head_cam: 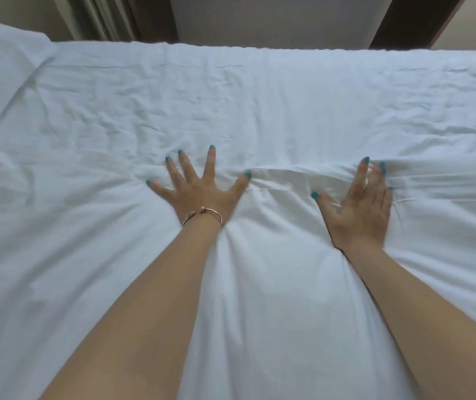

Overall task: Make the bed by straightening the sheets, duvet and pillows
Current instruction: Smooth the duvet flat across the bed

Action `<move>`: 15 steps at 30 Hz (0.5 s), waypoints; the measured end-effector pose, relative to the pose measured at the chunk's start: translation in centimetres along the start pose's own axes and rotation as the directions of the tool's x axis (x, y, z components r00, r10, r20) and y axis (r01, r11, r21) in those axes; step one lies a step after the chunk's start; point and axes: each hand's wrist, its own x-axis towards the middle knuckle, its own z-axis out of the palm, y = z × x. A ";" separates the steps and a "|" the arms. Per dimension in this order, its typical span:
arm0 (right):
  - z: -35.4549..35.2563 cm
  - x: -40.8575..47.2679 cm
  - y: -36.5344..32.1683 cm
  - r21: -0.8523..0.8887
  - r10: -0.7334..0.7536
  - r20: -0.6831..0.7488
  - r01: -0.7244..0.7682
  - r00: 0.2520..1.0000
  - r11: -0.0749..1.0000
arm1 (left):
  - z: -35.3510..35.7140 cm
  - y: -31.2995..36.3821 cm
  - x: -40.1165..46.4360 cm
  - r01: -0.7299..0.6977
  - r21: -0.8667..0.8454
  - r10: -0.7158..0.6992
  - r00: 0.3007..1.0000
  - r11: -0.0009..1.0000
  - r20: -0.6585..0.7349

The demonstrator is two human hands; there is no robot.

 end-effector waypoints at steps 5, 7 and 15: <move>-2.9 1.5 -0.7 0.016 0.062 0.295 -0.070 0.954 0.997 | -2.7 -3.0 -1.3 -0.213 -0.074 0.223 0.960 0.974 0.171; -4.6 -1.0 -1.0 -0.019 0.034 0.332 -0.029 0.943 0.999 | -4.0 -5.1 -5.3 -0.378 -0.052 0.380 0.903 0.924 0.201; -13.8 -26.1 -0.5 -0.083 0.111 0.392 -0.085 0.913 0.993 | -3.5 -10.0 -28.3 -0.449 -0.082 0.455 0.885 0.890 0.099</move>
